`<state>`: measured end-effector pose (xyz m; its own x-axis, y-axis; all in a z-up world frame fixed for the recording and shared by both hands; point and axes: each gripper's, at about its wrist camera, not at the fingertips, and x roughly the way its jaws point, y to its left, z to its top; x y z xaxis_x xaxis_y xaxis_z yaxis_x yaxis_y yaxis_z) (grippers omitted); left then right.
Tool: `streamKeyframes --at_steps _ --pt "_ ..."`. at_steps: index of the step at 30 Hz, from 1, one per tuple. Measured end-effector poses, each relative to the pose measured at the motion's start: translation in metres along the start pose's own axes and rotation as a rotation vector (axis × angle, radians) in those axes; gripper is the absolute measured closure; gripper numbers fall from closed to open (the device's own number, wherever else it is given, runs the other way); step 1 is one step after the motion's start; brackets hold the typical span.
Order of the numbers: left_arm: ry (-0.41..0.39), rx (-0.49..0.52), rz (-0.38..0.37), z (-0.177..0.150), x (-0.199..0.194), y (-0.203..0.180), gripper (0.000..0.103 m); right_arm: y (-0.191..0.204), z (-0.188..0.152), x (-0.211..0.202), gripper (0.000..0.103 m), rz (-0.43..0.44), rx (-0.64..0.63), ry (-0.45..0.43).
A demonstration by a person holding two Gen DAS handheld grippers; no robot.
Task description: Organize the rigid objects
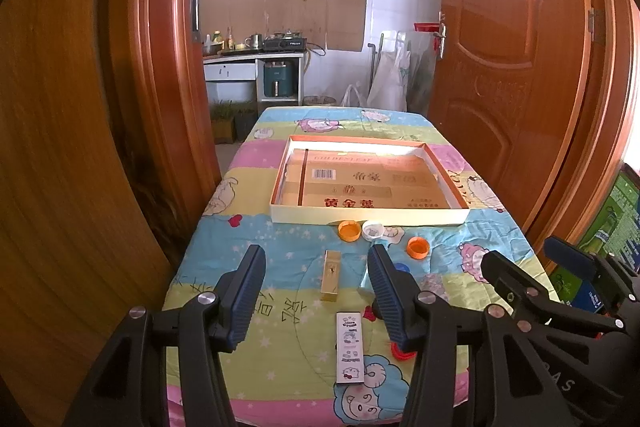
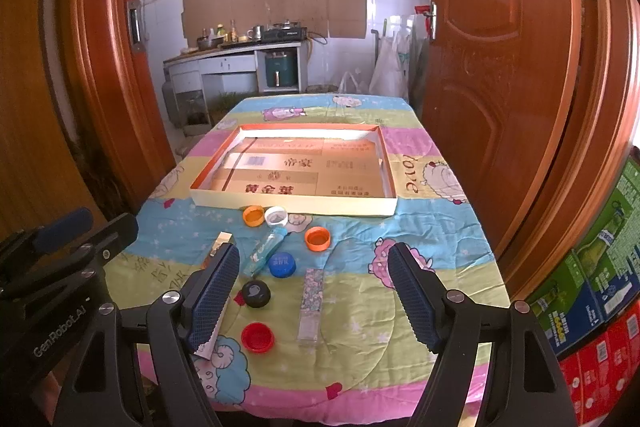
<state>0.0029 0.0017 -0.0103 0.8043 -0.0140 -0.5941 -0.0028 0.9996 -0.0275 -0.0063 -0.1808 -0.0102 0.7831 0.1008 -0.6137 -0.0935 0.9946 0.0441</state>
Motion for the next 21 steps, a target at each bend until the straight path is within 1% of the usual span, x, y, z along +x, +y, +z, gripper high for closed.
streamKeyframes --at_steps 14,17,20,21 --pt "0.060 -0.013 -0.006 -0.004 0.035 0.018 0.049 -0.007 -0.007 0.030 0.025 0.011 0.011 0.055" --pt "0.080 -0.016 -0.030 -0.006 0.051 0.025 0.049 -0.009 -0.011 0.042 0.025 0.014 0.012 0.081" --pt "0.105 0.001 -0.033 -0.010 0.067 0.027 0.049 -0.010 -0.017 0.055 0.025 0.022 0.013 0.118" --pt "0.120 0.010 -0.045 -0.011 0.075 0.028 0.049 -0.010 -0.019 0.060 0.025 0.024 0.011 0.129"
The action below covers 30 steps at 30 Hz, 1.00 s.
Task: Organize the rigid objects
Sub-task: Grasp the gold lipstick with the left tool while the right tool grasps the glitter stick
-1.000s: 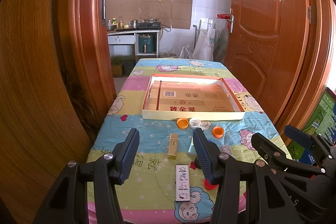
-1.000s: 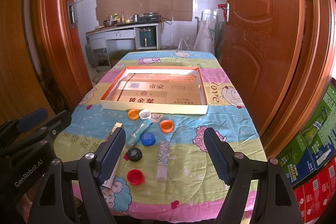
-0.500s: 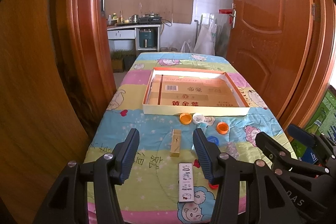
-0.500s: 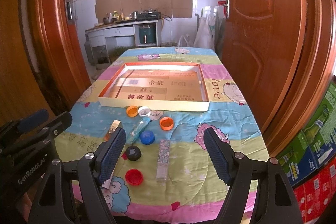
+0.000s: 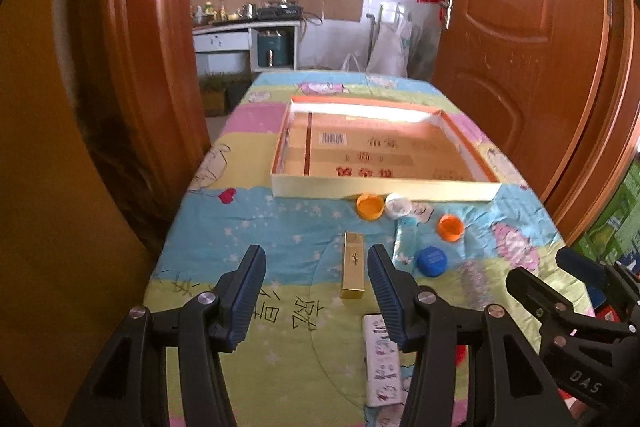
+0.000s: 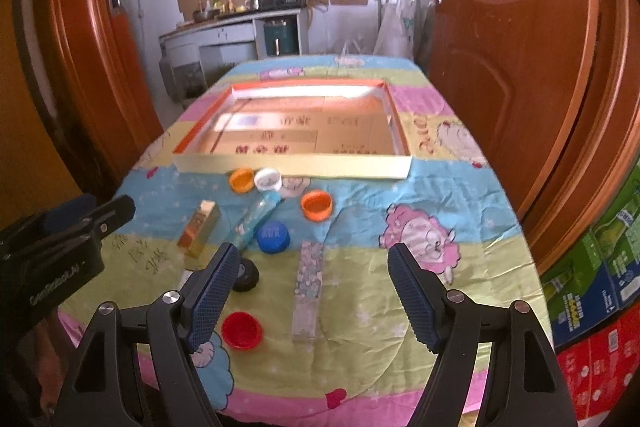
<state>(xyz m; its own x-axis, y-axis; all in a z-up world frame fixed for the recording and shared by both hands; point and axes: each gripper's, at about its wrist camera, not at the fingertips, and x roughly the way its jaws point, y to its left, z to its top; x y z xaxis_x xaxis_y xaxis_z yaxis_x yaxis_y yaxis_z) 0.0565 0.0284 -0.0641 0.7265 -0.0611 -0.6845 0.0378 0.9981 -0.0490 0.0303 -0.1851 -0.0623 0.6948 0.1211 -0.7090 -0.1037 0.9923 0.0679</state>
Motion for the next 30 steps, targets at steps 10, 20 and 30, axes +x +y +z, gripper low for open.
streamKeyframes --at_steps 10,20,30 --pt "0.138 0.061 -0.049 0.004 0.062 -0.013 0.051 -0.009 -0.003 0.044 0.025 0.008 0.026 0.098" --pt "0.231 0.081 -0.062 -0.002 0.098 -0.017 0.066 -0.012 -0.005 0.069 0.025 0.029 0.039 0.171" --pt "0.213 0.083 -0.064 -0.006 0.094 -0.009 0.084 0.000 -0.013 0.079 0.079 0.003 -0.025 0.207"
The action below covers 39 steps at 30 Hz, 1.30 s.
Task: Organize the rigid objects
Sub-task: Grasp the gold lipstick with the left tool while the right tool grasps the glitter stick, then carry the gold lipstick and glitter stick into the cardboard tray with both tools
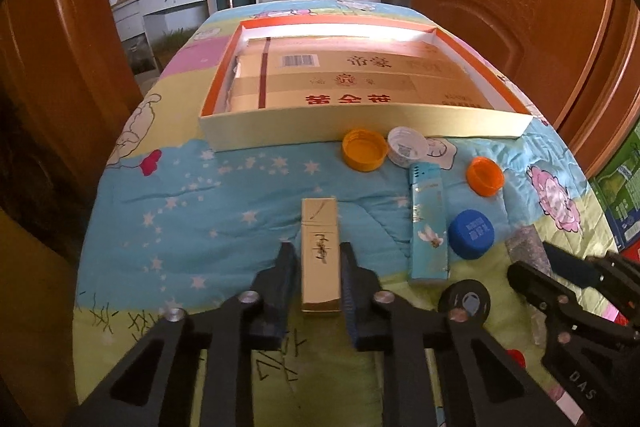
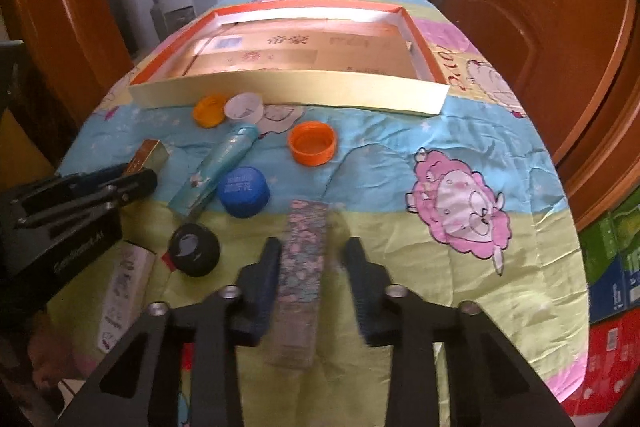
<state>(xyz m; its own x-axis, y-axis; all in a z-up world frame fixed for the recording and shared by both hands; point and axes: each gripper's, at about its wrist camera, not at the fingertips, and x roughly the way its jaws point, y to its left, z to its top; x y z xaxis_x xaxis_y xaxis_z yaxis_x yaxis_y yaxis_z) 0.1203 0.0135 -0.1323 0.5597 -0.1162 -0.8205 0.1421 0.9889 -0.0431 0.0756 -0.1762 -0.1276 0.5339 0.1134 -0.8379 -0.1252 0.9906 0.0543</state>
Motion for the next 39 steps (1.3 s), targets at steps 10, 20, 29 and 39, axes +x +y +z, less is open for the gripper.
streamKeyframes --at_steps 10,20,29,39 --pt "-0.030 -0.053 -0.034 0.004 -0.016 0.013 0.085 -0.003 0.005 -0.021 0.083 0.006 -0.005 -0.045" --pt "-0.098 -0.071 -0.034 0.025 -0.043 0.017 0.085 -0.002 0.022 -0.038 0.083 0.026 -0.004 -0.092" --pt "-0.127 -0.062 -0.035 0.048 -0.048 0.009 0.085 -0.005 0.047 -0.048 0.083 0.045 -0.007 -0.129" --pt "-0.138 -0.065 -0.040 0.085 -0.039 0.004 0.085 -0.014 0.091 -0.047 0.083 0.057 -0.009 -0.189"
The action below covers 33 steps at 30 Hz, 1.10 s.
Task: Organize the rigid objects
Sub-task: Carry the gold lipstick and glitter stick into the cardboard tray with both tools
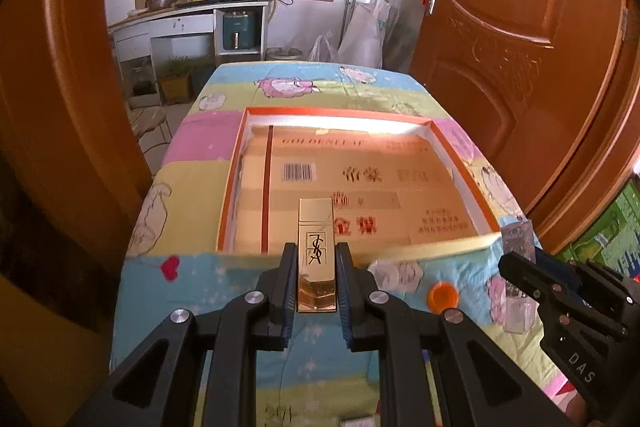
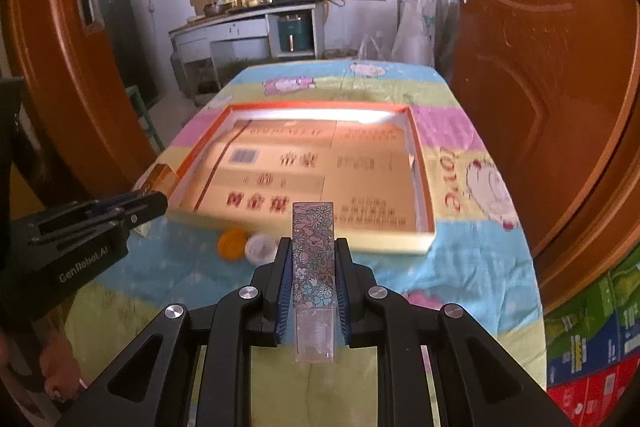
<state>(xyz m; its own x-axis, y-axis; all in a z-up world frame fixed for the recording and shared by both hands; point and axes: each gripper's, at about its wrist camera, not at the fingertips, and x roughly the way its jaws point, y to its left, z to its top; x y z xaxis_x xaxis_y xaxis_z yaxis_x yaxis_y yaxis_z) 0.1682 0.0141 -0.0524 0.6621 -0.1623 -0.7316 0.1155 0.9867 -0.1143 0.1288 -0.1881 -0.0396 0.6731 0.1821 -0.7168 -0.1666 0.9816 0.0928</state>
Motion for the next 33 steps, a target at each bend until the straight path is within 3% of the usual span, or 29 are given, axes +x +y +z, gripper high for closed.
streamKeyframes --at_steps 14,33 --pt "0.004 -0.018 0.033 0.080 0.045 0.001 0.085 -0.025 0.070 0.036 0.083 0.028 -0.001 -0.044" --pt "0.123 0.013 0.032 0.128 0.132 -0.004 0.085 -0.047 0.132 0.130 0.083 0.060 -0.027 0.073"
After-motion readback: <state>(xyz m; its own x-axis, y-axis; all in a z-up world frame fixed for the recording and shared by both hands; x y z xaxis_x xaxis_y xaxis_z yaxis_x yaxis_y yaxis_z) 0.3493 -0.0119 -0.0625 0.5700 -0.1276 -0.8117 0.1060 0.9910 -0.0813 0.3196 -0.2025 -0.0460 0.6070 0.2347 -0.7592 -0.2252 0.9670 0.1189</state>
